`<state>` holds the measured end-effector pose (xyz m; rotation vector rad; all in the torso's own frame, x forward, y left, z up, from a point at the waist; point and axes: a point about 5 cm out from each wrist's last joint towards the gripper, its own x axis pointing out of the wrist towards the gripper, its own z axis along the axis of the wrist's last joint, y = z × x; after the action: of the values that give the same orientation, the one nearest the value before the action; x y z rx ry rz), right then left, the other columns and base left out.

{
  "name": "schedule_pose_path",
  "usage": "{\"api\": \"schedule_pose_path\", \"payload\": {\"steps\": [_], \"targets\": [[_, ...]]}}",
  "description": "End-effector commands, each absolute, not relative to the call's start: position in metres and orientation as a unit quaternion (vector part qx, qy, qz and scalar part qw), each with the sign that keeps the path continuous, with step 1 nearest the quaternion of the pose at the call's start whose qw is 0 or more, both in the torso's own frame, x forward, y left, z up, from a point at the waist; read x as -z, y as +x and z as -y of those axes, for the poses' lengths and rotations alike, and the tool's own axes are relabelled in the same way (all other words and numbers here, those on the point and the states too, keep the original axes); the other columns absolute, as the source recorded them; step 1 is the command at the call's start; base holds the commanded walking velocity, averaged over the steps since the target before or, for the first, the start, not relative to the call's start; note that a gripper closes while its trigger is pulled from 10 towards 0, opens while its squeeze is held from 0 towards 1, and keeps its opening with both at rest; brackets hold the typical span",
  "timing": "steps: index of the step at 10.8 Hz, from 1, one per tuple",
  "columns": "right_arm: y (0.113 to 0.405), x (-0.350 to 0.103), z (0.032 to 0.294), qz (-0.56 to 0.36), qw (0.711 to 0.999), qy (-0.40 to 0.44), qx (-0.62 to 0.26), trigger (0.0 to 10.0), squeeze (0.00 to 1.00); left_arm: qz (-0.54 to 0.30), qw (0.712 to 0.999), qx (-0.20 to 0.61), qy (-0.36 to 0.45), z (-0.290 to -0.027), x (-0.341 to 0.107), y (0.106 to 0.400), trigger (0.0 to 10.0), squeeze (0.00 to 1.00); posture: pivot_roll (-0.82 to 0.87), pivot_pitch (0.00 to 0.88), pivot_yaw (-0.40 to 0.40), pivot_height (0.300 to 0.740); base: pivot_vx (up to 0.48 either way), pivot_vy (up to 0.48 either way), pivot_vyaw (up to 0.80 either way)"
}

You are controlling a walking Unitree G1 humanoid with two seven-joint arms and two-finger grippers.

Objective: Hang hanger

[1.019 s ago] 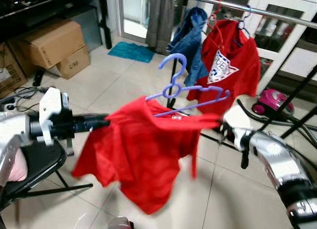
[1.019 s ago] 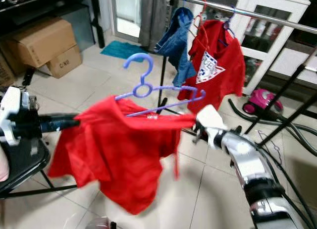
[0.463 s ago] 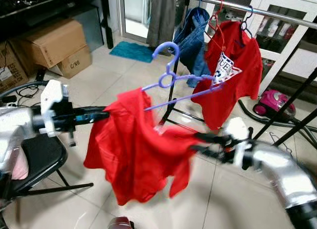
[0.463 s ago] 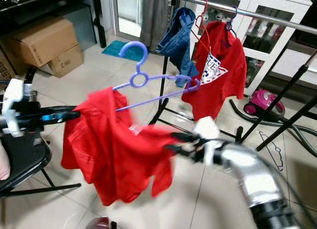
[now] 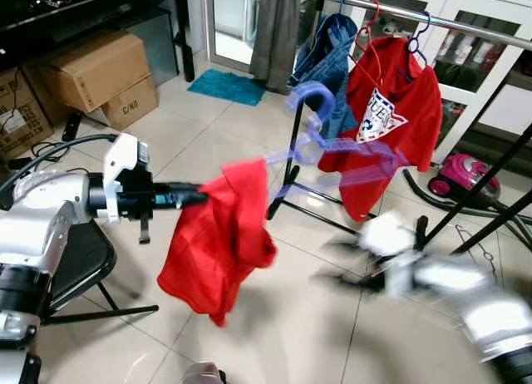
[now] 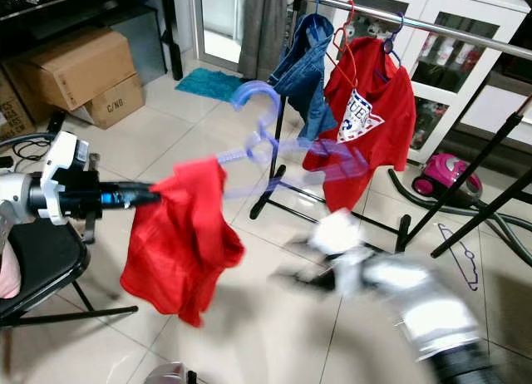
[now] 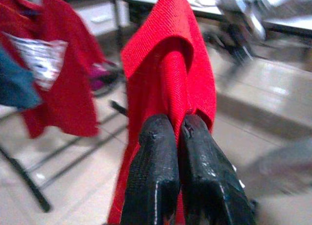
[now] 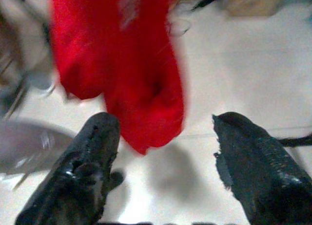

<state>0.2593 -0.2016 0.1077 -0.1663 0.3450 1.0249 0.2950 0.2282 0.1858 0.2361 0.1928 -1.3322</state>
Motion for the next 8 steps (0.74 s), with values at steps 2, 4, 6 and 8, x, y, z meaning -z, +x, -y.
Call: {"api": "schedule_pose_path", "payload": {"steps": [2, 4, 6, 8], "targets": [[0.270, -0.150, 0.225, -0.099, 0.875, -0.065, -0.468, 10.0, 1.00, -0.085, 0.751, 0.644, 0.119, -0.226, -0.200, 0.294, 0.0, 0.00, 0.08, 0.000, -0.034, 0.740, 0.000, 0.000, 0.00], [0.267, -0.202, 0.234, -0.044, 0.860, -0.057, -0.506, 10.0, 1.00, -0.107, 0.734, 0.654, 0.150, -0.232, -0.200, 0.294, 0.0, 0.00, 0.08, 0.000, -0.038, 0.740, 0.000, 0.000, 0.00], [0.265, -0.204, 0.233, -0.079, 0.842, -0.084, -0.528, 10.0, 1.00, -0.104, 0.736, 0.641, 0.193, -0.240, -0.205, 0.299, 0.0, 0.00, 0.08, 0.000, -0.039, 0.740, 0.000, 0.000, 0.00], [0.260, -0.190, 0.235, -0.125, 0.838, -0.092, -0.524, 10.0, 1.00, -0.093, 0.761, 0.610, 0.197, -0.244, -0.209, 0.307, 0.0, 0.00, 0.08, 0.000, -0.042, 0.740, 0.000, 0.000, 0.00]]}}
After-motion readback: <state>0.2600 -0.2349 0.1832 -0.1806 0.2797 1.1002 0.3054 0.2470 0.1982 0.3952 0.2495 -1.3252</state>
